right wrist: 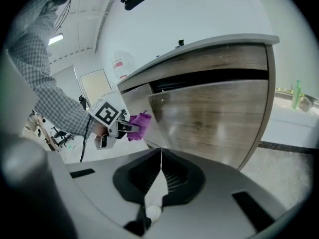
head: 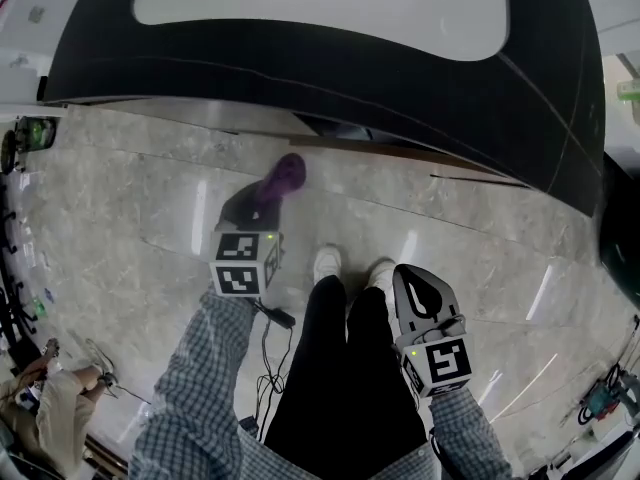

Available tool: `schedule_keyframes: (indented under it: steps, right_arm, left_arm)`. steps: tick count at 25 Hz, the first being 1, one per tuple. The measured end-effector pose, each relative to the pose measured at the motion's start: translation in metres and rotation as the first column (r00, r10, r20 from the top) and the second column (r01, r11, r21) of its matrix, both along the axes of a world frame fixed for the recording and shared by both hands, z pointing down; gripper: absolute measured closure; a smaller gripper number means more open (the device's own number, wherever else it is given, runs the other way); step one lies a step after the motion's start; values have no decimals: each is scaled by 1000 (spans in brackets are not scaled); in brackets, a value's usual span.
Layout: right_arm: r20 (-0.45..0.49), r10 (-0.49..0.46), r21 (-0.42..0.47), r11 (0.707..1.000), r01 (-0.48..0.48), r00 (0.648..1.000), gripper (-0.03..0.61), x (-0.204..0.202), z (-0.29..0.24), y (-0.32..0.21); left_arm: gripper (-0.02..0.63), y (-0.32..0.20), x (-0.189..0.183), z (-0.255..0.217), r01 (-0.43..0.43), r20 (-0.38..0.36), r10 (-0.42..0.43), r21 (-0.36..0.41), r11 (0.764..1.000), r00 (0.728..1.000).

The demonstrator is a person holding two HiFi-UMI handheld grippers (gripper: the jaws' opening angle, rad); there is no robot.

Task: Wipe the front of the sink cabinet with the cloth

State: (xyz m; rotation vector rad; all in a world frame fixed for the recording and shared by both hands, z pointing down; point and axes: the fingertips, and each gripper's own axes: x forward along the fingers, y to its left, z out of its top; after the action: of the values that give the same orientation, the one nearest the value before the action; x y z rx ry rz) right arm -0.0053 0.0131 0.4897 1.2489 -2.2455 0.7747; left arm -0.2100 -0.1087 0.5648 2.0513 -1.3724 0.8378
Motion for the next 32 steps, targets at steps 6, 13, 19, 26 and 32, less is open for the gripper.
schedule_keyframes:
  steps: [6,13,19,26,32]
  right_arm:
    - [4,-8,49,999,8,1000,560,-16,-71,-1]
    - [10,31,112,993,-32,999,560,-21,-155,-1]
    - [-36,32,153,988,-26,999,560,-23,-202,27]
    - [-29,36,169,985,-31,999,560,-20,-236,77]
    - [-15,35,225,974,-30,999,560,-16,-258,120]
  left_arm:
    - [545,14,-16,-99,5,-24,-3,70,998,1000]
    - [545,42,-7,-208,31,-119,-15,135,990,993]
    - [545,93,3,-274,-4,-186,35,161,987,982]
    - [545,149,4,-320,35,-229,9,186,982,973]
    - [545,196,9,-347,83,-249,-23,233,969,968]
